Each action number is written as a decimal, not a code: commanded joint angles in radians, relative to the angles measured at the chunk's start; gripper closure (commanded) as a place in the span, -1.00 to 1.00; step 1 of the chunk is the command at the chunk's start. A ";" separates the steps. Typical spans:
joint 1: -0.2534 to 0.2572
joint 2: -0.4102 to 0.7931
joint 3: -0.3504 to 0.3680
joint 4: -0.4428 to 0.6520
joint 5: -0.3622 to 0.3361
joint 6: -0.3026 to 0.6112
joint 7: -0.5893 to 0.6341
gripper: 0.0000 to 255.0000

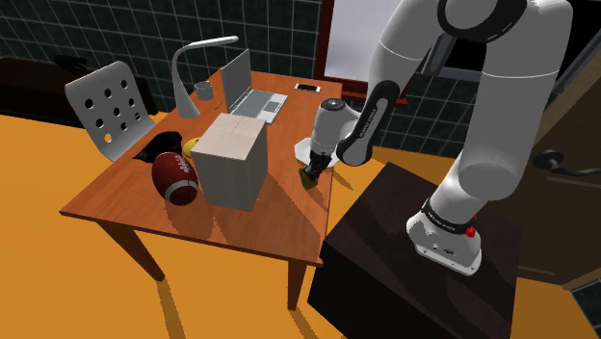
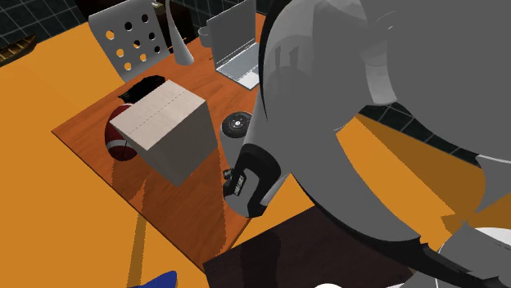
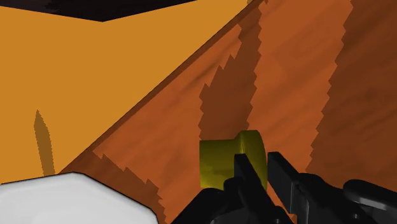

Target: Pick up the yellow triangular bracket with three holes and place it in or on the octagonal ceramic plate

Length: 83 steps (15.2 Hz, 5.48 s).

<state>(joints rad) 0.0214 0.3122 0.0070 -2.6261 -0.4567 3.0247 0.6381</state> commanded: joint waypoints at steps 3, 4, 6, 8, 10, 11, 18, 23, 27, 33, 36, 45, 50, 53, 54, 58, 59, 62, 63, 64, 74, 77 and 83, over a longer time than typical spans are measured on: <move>0.000 0.000 0.000 0.000 0.000 0.000 0.000 1.00; 0.000 -0.001 0.000 -0.001 0.000 0.000 0.000 1.00; -0.001 -0.002 0.001 -0.001 0.000 -0.001 0.000 1.00; -0.013 -0.018 0.015 -0.005 0.012 -0.013 -0.011 1.00; -0.039 -0.054 0.047 -0.015 0.039 -0.040 -0.035 1.00; -0.052 -0.072 0.063 -0.020 0.054 -0.054 -0.049 1.00; 0.189 -0.010 -0.155 0.051 -0.092 -0.107 0.422 -1.00; 0.420 0.181 -0.344 0.193 -0.036 -0.217 0.961 -1.00; 0.412 0.244 -0.350 0.211 -0.040 -0.168 0.967 -1.00; 0.406 0.286 -0.352 0.224 -0.042 -0.139 0.971 -1.00; 0.406 0.286 -0.352 0.224 -0.042 -0.139 0.971 -1.00; 0.406 0.286 -0.352 0.224 -0.042 -0.139 0.971 1.00; 0.254 0.243 -0.261 0.257 0.086 -0.216 0.922 -1.00; 0.068 0.203 -0.167 0.307 0.274 -0.317 0.869 -1.00; 0.052 0.200 -0.161 0.312 0.294 -0.326 0.864 -1.00; 0.046 0.255 -0.161 0.322 0.294 -0.282 0.864 -1.00; 0.044 0.269 -0.161 0.326 0.294 -0.271 0.864 -1.00; 0.040 0.305 -0.160 0.335 0.294 -0.244 0.865 -1.00; 0.040 0.305 -0.160 0.335 0.294 -0.244 0.865 -1.00; 0.040 0.305 -0.160 0.335 0.294 -0.244 0.865 -1.00; 0.040 0.304 -0.160 0.335 0.294 -0.244 0.865 1.00; 0.040 0.304 -0.160 0.335 0.294 -0.244 0.865 1.00; 0.043 0.245 -0.163 0.312 0.292 -0.282 0.860 1.00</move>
<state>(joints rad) 0.0635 0.5717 -0.1553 -2.3072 -0.1637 2.7516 1.4991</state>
